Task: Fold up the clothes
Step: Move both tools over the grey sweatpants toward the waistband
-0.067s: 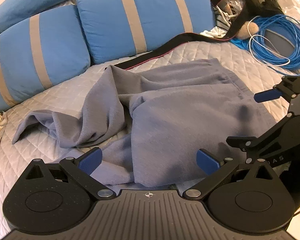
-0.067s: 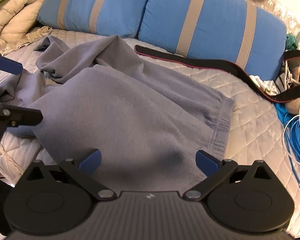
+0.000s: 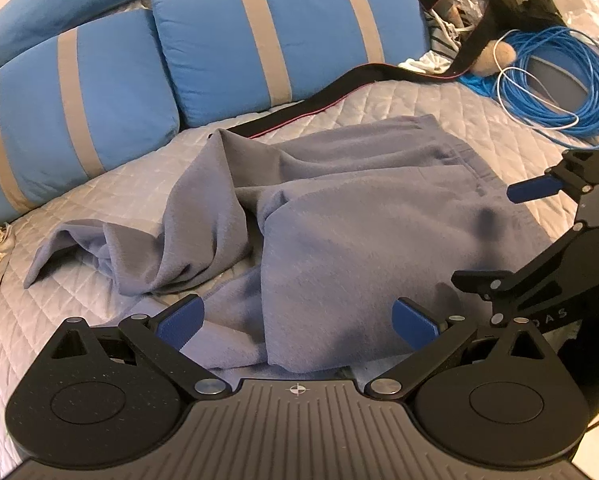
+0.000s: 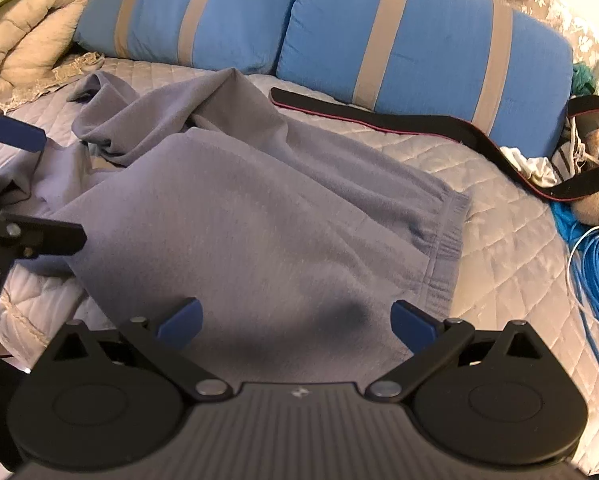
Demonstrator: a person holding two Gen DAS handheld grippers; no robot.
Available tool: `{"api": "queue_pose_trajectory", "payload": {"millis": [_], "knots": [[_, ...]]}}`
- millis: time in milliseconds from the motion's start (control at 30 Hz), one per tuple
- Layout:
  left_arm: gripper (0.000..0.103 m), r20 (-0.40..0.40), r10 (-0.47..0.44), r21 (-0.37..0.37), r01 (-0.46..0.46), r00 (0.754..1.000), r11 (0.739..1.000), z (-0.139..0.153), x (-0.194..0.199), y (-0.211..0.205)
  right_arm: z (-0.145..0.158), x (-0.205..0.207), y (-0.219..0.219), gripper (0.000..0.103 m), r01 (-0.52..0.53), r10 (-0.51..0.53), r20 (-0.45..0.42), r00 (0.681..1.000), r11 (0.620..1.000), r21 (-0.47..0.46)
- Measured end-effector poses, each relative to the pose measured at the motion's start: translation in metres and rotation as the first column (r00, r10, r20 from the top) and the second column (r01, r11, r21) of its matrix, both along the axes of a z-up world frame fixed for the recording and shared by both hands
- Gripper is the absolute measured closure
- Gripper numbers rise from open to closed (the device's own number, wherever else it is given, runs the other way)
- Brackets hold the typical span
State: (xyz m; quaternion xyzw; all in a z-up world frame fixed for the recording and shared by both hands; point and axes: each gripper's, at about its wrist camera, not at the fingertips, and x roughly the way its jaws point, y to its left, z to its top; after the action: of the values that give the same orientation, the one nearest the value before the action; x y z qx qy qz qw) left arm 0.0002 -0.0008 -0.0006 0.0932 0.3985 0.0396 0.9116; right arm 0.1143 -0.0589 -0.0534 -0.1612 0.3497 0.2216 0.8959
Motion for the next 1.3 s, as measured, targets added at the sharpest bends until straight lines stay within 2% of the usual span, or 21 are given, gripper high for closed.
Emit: {"api": "queue_pose_trajectory", "payload": {"millis": [267,667,800,967,1033,1133,1300], "knots": [[0.000,-0.004,-0.003,0.009,0.003,1.000,1.000,-0.002,0.001,-0.003,0.000,0.000,-0.003,0.000,-0.006,0.006,-0.007,1.000,1.000,0.014],[0.000,-0.016,-0.012,-0.025,0.011,1.000,1.000,-0.005,0.001,0.000,0.003,-0.004,0.002,0.000,-0.034,0.035,-0.005,0.999,0.999,0.025],[0.000,-0.006,-0.017,-0.037,0.017,1.000,0.999,-0.003,0.000,0.001,0.006,-0.001,-0.007,0.000,-0.045,0.045,0.007,0.999,0.994,0.098],[0.000,0.051,-0.014,-0.078,0.018,0.999,0.997,0.011,0.000,0.005,0.011,0.016,-0.034,0.000,0.039,-0.047,0.039,0.998,0.980,0.195],[0.000,0.080,-0.008,-0.103,0.017,0.997,0.995,0.018,0.000,0.007,0.014,0.024,-0.051,0.000,0.089,-0.107,0.060,0.992,0.965,0.246],[0.000,0.115,0.001,-0.126,0.014,0.993,0.992,0.028,0.000,0.007,0.016,0.036,-0.078,0.000,0.173,-0.195,0.036,0.980,0.931,0.320],[0.000,0.140,0.021,-0.160,0.002,0.990,0.987,0.041,0.002,0.003,0.008,0.061,-0.112,0.000,0.309,-0.264,-0.167,0.950,0.866,0.393]]}}
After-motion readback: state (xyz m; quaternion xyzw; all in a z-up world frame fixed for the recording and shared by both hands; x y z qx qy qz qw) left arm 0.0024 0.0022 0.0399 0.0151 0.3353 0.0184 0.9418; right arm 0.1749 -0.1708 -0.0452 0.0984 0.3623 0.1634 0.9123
